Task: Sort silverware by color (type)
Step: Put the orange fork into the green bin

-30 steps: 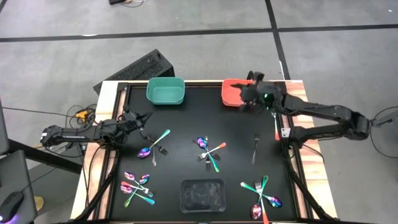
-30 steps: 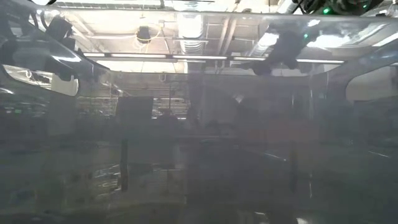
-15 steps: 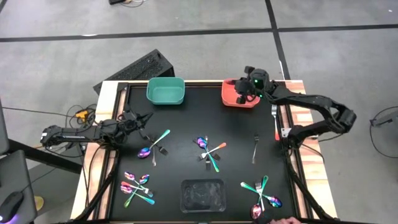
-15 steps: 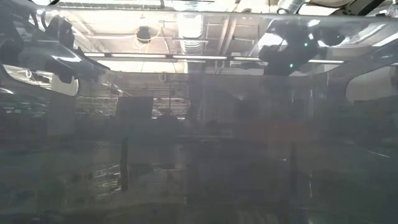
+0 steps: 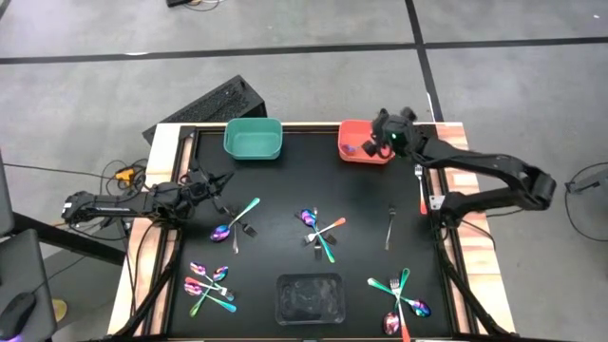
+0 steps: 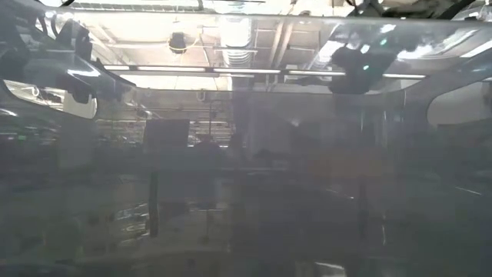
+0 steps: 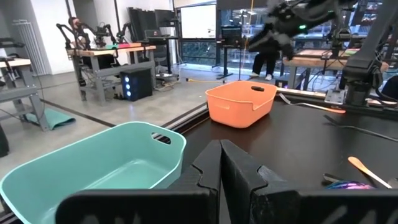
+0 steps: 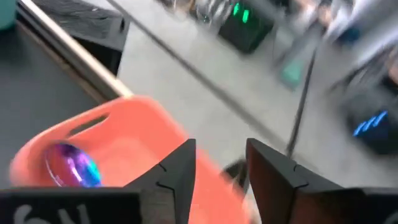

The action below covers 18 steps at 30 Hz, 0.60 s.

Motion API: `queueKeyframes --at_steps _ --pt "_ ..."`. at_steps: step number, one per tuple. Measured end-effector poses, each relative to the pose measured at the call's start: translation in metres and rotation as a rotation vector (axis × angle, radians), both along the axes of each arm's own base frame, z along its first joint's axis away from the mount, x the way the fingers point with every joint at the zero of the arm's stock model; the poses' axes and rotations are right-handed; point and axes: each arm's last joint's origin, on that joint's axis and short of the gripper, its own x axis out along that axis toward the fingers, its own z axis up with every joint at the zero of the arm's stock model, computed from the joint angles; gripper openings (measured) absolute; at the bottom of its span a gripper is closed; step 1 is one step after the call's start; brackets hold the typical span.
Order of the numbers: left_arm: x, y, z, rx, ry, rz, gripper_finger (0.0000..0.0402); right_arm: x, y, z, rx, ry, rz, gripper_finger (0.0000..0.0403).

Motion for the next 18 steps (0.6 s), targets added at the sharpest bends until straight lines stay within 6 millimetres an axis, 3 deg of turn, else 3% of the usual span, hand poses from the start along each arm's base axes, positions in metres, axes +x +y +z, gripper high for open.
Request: queueKeyframes --at_steps 3,9,14,18 --pt "0.0 0.0 0.0 -0.004 -0.003 0.0 0.0 -0.018 0.02 -0.004 0.201 -0.101 -0.098 0.0165" --pt "0.0 0.0 0.0 0.023 0.016 0.004 0.0 -0.048 0.046 -0.019 0.487 -0.084 -0.311 0.0153" --pt "0.0 0.0 0.0 0.038 0.026 0.004 0.0 -0.051 0.061 -0.028 0.614 -0.068 -0.417 0.0143" --pt "0.0 0.0 0.0 0.017 0.012 -0.003 0.0 -0.037 0.076 -0.038 0.714 -0.065 -0.394 0.0139"
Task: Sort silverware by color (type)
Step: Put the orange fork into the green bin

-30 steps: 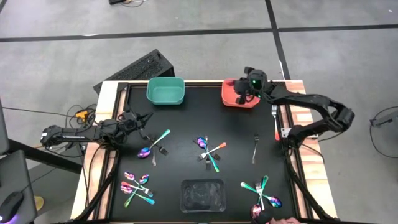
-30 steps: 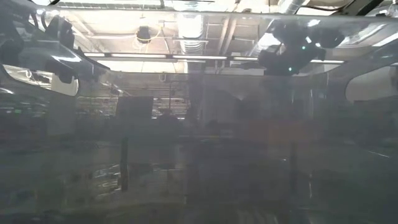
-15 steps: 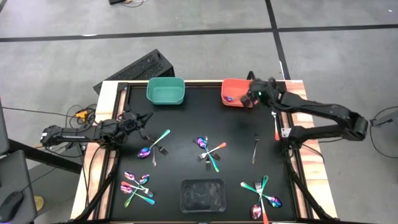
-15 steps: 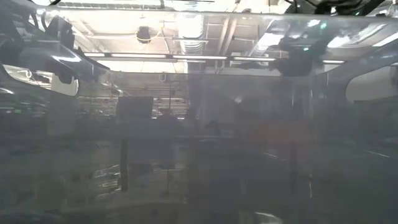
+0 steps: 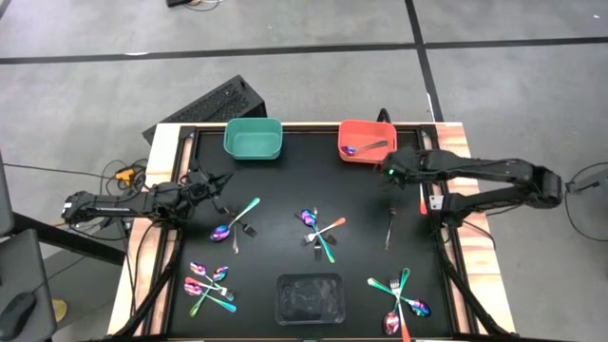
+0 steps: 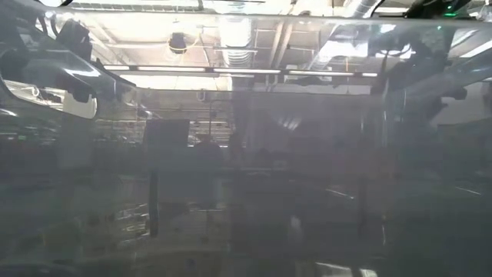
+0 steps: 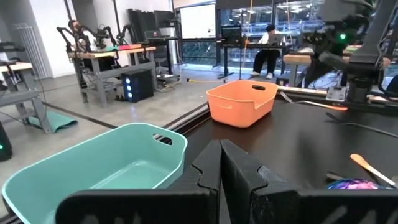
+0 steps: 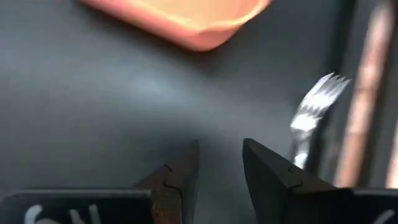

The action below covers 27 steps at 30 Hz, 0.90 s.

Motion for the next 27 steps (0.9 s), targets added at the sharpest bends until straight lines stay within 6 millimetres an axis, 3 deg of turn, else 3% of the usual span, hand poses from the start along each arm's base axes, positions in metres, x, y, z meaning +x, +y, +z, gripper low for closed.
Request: queueKeyframes --at_steps 6,9,13,19,27 --pt "0.0 0.0 0.0 0.003 0.002 -0.001 0.0 0.042 0.03 -0.016 0.004 -0.1 0.157 0.0139" --pt "0.0 0.0 0.0 0.003 0.002 -0.002 0.0 0.053 0.04 -0.028 0.004 -0.079 0.172 0.0139" --pt "0.0 0.0 0.0 -0.009 -0.005 -0.017 0.0 0.04 0.038 -0.043 0.019 0.122 0.018 0.0139" --pt "0.001 -0.002 0.0 -0.023 -0.013 -0.064 0.0 0.014 0.03 -0.049 0.027 0.413 -0.22 0.0139" --pt "0.001 -0.002 0.0 -0.025 -0.014 -0.064 0.0 0.012 0.004 -0.063 0.083 0.567 -0.269 0.0116"
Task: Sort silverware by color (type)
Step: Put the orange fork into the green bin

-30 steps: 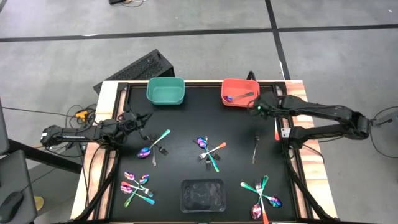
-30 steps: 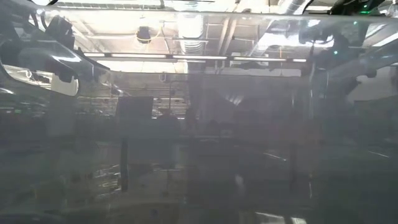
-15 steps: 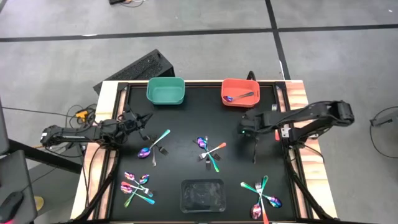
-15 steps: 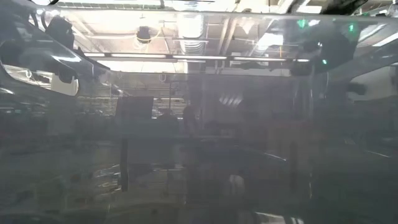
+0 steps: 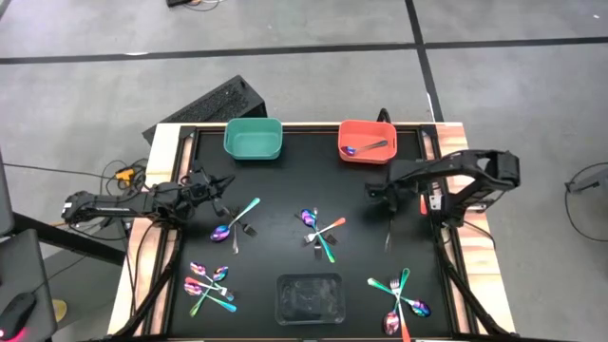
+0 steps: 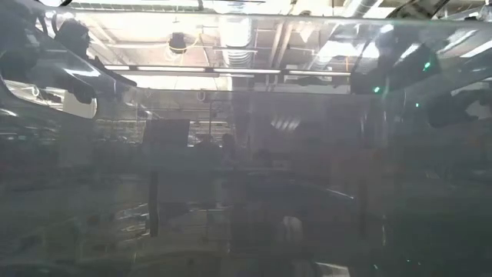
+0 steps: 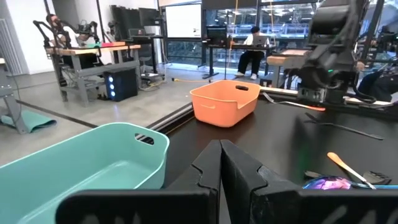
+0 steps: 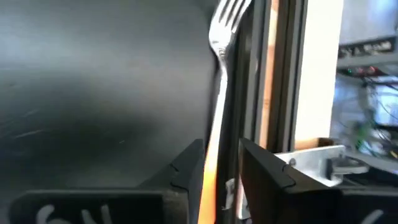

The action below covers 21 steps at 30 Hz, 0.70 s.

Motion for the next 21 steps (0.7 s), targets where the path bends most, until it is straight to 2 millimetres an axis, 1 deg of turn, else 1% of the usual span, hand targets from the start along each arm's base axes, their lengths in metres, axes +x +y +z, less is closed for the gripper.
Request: queueKeyframes --at_steps 3,7,11,15,17,21 --pt "0.0 0.0 0.0 -0.001 0.0 -0.002 0.0 -0.002 -0.014 -0.006 0.024 0.037 -0.026 0.0105" --pt "0.0 -0.001 0.0 -0.015 -0.007 -0.029 0.0 -0.004 -0.032 -0.016 0.072 0.023 -0.024 0.0098" --pt "0.001 -0.001 0.0 -0.025 -0.01 -0.053 0.0 -0.019 -0.045 -0.034 0.141 -0.023 -0.049 0.0094" --pt "0.001 -0.002 0.0 -0.026 -0.01 -0.064 0.0 -0.039 -0.05 -0.043 0.159 -0.002 -0.113 0.009" --pt "0.001 -0.002 0.0 -0.026 -0.009 -0.065 0.0 -0.043 -0.05 -0.045 0.163 0.011 -0.126 0.009" --pt "0.001 -0.002 0.0 -0.026 -0.01 -0.065 0.0 -0.041 -0.047 -0.039 0.153 -0.019 -0.101 0.009"
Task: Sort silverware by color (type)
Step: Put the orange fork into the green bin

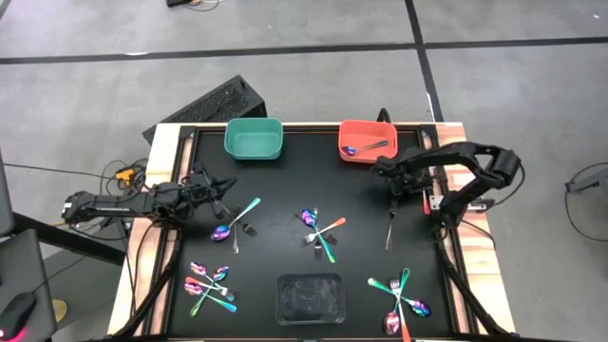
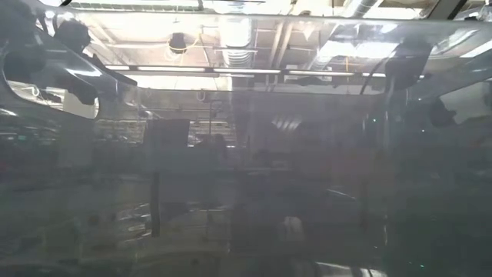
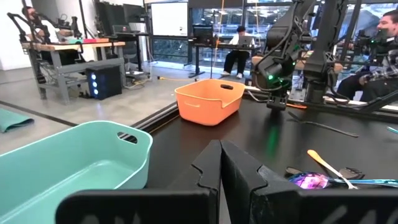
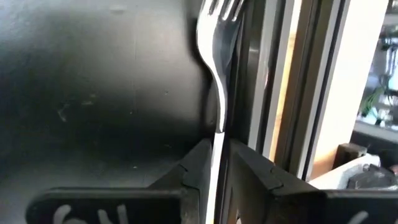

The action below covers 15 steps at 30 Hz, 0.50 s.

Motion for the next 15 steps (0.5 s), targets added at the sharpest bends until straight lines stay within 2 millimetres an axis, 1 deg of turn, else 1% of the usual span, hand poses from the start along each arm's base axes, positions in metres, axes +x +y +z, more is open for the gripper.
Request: queueKeyframes --at_steps 5,11,15 --pt "0.0 0.0 0.0 -0.006 -0.003 0.004 0.0 -0.002 0.0 0.006 -0.013 -0.035 0.006 0.0089" --pt "0.0 0.0 0.0 -0.007 -0.003 0.004 0.0 -0.012 -0.005 -0.004 0.018 -0.069 -0.001 0.0077" --pt "0.0 0.0 0.0 -0.013 -0.007 -0.001 0.0 -0.01 -0.006 -0.004 0.049 -0.089 0.035 0.0065"
